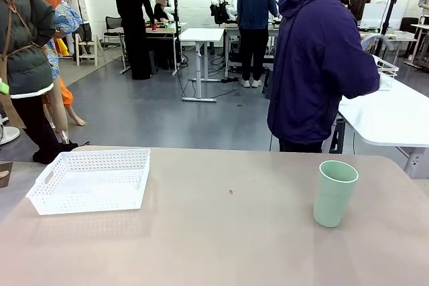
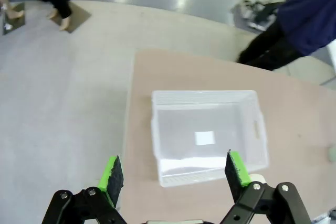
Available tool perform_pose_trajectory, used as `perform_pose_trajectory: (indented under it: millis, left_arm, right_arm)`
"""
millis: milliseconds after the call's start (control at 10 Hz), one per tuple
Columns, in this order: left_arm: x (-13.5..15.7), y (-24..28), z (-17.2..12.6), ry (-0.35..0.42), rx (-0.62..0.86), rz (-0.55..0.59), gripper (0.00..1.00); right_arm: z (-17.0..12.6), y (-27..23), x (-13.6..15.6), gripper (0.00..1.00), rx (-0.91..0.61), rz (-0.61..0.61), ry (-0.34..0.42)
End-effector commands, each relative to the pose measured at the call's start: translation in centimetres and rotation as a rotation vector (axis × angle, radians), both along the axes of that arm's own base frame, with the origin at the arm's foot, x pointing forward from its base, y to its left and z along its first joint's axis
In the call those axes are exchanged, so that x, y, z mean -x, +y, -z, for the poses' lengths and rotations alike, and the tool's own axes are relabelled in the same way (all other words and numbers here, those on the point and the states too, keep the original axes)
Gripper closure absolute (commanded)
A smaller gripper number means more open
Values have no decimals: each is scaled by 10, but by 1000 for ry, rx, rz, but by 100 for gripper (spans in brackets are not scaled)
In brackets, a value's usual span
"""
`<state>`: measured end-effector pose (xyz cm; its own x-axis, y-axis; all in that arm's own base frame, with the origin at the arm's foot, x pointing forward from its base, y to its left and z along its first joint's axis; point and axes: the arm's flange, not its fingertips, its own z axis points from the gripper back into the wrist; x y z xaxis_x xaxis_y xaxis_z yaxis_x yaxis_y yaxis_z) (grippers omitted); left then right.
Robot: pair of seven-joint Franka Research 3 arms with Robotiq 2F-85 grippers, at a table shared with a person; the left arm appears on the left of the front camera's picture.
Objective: Clean and organize the cups into the basket.
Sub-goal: Pick up the Organizing basket and move it to the center of the table, then pick up the Reusable plastic cup from the right side of the table and place it inside the Organizing basket.
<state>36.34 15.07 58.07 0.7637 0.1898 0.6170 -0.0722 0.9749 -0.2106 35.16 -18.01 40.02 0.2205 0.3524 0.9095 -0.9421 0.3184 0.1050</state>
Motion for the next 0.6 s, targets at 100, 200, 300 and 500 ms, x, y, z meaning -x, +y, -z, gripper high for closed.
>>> perform_pose_trajectory:
  millis: [100, 200, 300, 500]
  left_arm:
    - [-1, -14, 37, 24, -112, -96, 0]
    - [-3, -11, 44, 38, -108, -103, 0]
    - [-5, -7, 44, 36, -87, -113, 0]
    - [-2, -11, 42, 25, -116, -73, 0]
  right_arm:
    - [22, 28, -7, 0, -47, 169, -124]
    - [27, 30, -10, 0, -25, 142, -87]
    - [28, 28, -10, 0, 29, 95, -9]
    - [22, 16, -6, 0, -51, 161, -76]
